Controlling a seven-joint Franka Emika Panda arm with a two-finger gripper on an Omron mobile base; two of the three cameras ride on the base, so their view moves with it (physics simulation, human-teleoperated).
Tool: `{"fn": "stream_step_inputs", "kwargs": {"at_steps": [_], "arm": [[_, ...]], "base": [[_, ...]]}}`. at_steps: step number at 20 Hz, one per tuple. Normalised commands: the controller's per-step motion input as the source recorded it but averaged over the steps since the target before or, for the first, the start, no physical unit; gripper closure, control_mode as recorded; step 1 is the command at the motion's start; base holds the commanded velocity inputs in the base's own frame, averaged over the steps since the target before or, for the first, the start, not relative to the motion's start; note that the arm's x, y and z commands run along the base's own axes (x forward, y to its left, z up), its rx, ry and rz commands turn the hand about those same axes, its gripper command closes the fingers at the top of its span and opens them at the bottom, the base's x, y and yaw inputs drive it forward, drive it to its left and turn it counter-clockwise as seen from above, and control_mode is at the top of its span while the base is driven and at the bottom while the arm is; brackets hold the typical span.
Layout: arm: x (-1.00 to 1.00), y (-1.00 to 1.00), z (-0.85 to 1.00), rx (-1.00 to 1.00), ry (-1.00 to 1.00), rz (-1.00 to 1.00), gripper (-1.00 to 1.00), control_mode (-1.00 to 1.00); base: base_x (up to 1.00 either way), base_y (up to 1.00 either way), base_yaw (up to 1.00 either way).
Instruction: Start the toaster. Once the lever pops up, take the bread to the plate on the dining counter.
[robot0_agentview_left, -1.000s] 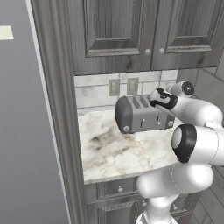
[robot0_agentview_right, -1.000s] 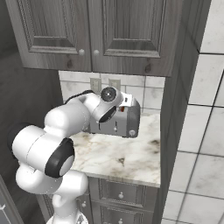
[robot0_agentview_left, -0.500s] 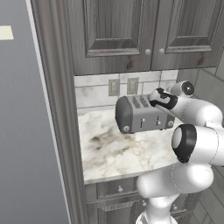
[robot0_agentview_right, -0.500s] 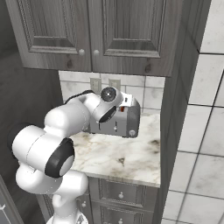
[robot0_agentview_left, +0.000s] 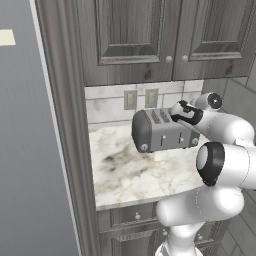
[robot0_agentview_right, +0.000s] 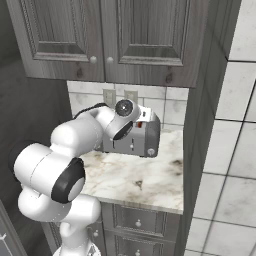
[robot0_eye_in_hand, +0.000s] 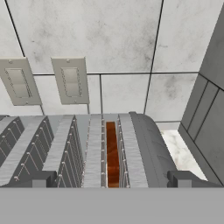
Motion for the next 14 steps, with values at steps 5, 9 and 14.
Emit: {"fn": "stream_step_inputs", "kwargs": {"at_steps": [5, 9, 14], "arm": [[0.00, 0.00, 0.00, 0.00, 0.00, 0.00, -1.00, -1.00], [0.00, 0.00, 0.00, 0.00, 0.00, 0.00, -1.00, -1.00], [0.00, 0.00, 0.00, 0.00, 0.00, 0.00, -1.00, -1.00]], "base": [[0.00, 0.00, 0.00], [0.00, 0.00, 0.00], [0.00, 0.00, 0.00]]}}
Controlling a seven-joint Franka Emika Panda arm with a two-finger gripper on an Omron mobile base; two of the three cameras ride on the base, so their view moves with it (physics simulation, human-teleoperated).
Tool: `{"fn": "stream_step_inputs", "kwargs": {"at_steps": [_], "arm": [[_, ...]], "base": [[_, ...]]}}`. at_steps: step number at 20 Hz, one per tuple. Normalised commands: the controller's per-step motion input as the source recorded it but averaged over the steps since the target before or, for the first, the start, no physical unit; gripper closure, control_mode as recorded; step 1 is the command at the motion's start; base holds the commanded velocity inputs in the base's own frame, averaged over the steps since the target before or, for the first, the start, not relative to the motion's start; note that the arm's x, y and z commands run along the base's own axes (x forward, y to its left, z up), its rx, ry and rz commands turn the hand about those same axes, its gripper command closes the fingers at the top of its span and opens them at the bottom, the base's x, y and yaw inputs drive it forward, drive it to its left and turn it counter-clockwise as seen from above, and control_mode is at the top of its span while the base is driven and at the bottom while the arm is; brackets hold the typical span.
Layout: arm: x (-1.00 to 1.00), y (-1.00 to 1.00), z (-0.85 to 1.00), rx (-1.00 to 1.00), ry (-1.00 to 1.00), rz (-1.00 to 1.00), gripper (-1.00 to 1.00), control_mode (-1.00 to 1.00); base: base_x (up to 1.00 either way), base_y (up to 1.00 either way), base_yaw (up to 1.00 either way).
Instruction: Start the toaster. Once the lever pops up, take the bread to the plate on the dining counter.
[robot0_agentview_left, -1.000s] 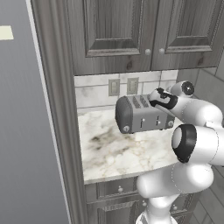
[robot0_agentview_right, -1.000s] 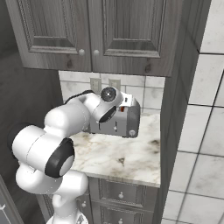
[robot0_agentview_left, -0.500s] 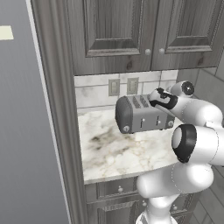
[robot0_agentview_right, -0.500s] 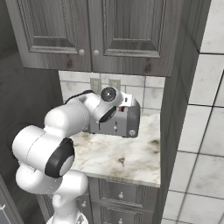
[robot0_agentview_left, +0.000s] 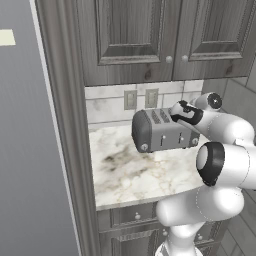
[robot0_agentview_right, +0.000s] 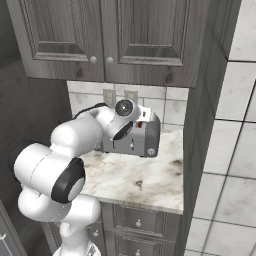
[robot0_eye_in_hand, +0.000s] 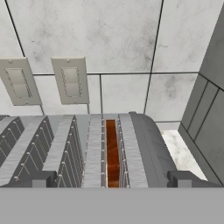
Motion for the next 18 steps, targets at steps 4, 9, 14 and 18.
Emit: {"fn": "stream_step_inputs", "kwargs": {"at_steps": [4, 9, 14, 18], "arm": [[0.00, 0.00, 0.00, 0.00, 0.00, 0.00, -1.00, -1.00], [0.00, 0.00, 0.00, 0.00, 0.00, 0.00, -1.00, -1.00], [0.00, 0.00, 0.00, 0.00, 0.00, 0.00, -1.00, -1.00], [0.00, 0.00, 0.00, 0.00, 0.00, 0.00, -1.00, -1.00]], "base": [[0.00, 0.00, 0.00], [0.00, 0.00, 0.00], [0.00, 0.00, 0.00], [0.00, 0.00, 0.00]]}}
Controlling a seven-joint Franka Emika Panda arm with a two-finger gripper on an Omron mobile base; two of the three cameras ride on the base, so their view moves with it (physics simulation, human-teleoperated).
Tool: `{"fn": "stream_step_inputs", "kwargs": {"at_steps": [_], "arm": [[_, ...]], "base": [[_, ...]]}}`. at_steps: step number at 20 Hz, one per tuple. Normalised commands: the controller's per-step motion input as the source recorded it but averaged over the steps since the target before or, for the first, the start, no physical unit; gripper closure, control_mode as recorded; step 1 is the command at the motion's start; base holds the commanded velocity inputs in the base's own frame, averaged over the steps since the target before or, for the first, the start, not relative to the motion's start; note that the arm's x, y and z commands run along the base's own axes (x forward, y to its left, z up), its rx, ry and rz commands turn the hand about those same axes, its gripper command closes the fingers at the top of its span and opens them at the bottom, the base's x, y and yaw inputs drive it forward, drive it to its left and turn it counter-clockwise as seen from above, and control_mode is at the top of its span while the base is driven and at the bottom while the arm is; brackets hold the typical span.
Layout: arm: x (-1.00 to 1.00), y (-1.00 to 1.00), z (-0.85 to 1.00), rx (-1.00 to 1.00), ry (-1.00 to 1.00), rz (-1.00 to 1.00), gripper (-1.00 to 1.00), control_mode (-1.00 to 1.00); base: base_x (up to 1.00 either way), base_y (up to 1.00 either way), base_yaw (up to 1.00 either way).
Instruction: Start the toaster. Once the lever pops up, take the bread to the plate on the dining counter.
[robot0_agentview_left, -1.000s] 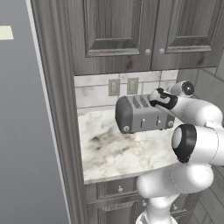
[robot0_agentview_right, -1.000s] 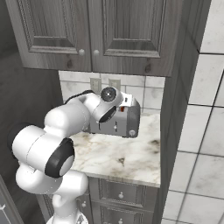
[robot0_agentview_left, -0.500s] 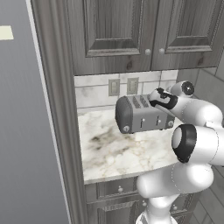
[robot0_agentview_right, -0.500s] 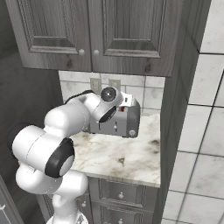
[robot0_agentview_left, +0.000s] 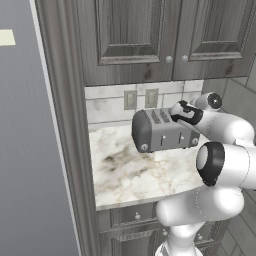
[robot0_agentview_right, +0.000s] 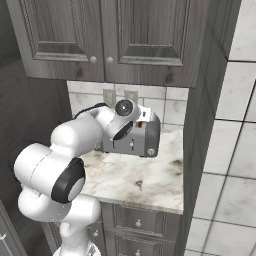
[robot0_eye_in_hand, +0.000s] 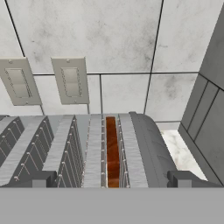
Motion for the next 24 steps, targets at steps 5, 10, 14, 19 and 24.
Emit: {"fn": "stream_step_inputs", "kwargs": {"at_steps": [5, 10, 14, 19, 24], "arm": [[0.00, 0.00, 0.00, 0.00, 0.00, 0.00, -1.00, -1.00], [0.00, 0.00, 0.00, 0.00, 0.00, 0.00, -1.00, -1.00], [0.00, 0.00, 0.00, 0.00, 0.00, 0.00, -1.00, -1.00], [0.00, 0.00, 0.00, 0.00, 0.00, 0.00, -1.00, -1.00], [0.00, 0.00, 0.00, 0.00, 0.00, 0.00, -1.00, -1.00]], "base": [[0.00, 0.00, 0.00], [0.00, 0.00, 0.00], [0.00, 0.00, 0.00], [0.00, 0.00, 0.00], [0.00, 0.00, 0.00]]}}
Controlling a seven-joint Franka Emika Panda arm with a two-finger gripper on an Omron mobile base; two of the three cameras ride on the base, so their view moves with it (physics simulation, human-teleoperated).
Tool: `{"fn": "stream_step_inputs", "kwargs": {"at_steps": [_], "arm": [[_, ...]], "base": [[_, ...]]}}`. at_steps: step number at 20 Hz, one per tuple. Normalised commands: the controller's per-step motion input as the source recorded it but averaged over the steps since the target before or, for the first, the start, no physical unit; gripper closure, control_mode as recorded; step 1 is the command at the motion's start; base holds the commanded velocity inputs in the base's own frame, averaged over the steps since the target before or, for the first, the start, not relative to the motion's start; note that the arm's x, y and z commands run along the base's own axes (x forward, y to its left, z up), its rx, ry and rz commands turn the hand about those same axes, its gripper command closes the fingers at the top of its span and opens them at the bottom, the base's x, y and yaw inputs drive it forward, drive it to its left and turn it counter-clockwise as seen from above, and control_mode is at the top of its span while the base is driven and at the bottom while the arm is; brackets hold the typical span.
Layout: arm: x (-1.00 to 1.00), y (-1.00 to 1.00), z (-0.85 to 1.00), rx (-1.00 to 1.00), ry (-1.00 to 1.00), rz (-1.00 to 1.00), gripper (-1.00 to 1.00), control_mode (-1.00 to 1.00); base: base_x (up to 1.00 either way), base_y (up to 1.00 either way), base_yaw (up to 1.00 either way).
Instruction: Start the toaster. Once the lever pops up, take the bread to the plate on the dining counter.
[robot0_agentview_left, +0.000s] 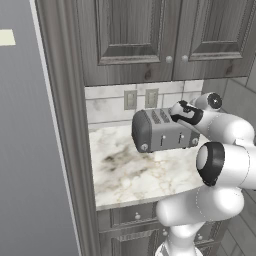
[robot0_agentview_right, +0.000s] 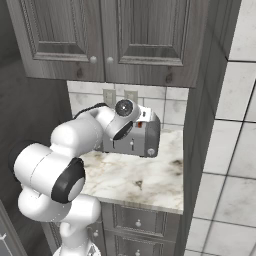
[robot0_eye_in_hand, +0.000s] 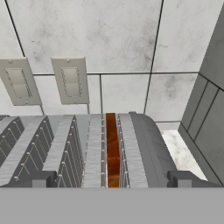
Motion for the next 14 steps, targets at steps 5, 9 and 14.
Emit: {"fn": "stream_step_inputs", "kwargs": {"at_steps": [5, 9, 14], "arm": [[0.00, 0.00, 0.00, 0.00, 0.00, 0.00, -1.00, -1.00], [0.00, 0.00, 0.00, 0.00, 0.00, 0.00, -1.00, -1.00], [0.00, 0.00, 0.00, 0.00, 0.00, 0.00, -1.00, -1.00]], "base": [[0.00, 0.00, 0.00], [0.00, 0.00, 0.00], [0.00, 0.00, 0.00]]}}
